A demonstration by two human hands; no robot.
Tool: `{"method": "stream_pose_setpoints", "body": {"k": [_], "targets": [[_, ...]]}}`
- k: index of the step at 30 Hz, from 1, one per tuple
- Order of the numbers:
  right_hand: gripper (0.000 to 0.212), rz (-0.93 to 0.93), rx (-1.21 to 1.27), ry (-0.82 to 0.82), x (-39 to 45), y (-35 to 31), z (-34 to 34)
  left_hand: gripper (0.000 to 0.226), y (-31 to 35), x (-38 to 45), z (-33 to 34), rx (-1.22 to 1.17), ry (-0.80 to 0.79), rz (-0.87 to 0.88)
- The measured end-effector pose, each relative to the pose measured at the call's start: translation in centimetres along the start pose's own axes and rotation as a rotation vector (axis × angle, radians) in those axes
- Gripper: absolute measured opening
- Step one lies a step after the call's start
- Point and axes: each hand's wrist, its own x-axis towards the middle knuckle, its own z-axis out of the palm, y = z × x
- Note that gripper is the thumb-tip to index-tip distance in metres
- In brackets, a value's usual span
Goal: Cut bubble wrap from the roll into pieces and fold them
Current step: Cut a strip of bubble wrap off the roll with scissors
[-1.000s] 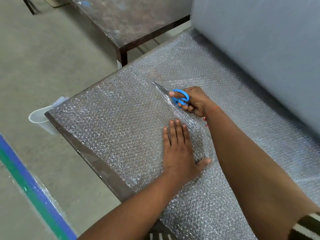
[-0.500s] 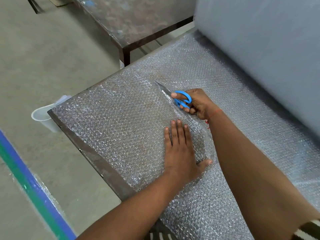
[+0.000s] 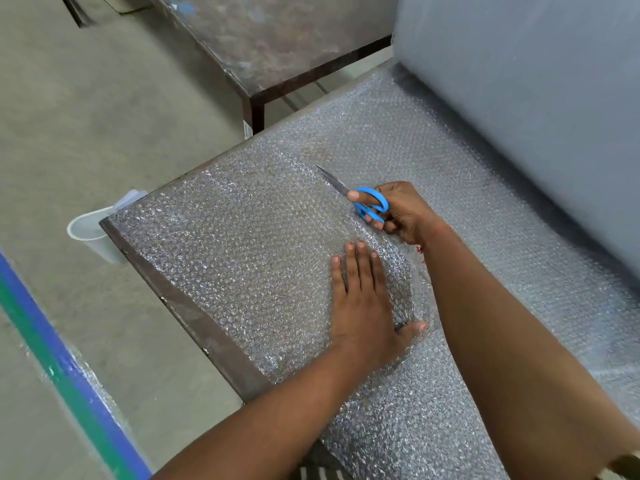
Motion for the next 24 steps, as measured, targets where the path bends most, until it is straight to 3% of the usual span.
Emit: {"method": "stream_pose_setpoints", "body": {"k": [2, 5, 10, 15, 20, 24], "targets": [[0.071, -0.007, 0.009, 0.003, 0.4, 0.0, 0.3, 0.136, 0.0, 0.0, 0.0, -0.005, 0.001, 0.003], [0.061, 0.005, 0.025, 0.0, 0.8, -0.4, 0.7, 0.135, -0.1, -0.1, 0.0, -0.01, 0.004, 0.01], [0.075, -0.008, -0.018, 0.002, 1.6, -1.1, 1.2, 0.135, -0.1, 0.0, 0.0, -0.03, 0.007, 0.008], [0.06, 0.018, 0.014, -0.008, 2.3, -1.6, 1.5, 0.135, -0.1, 0.0, 0.0, -0.045, 0.004, 0.011], [0.078, 0.012, 0.029, -0.012, 2.5, -1.3, 1.4, 0.135, -0.1, 0.1, 0.0, -0.023, -0.009, 0.009], [0.079, 0.001, 0.03, -0.024, 2.6, -1.2, 1.2, 0.135, -0.1, 0.1, 0.1, -0.022, -0.013, 0.008]]}}
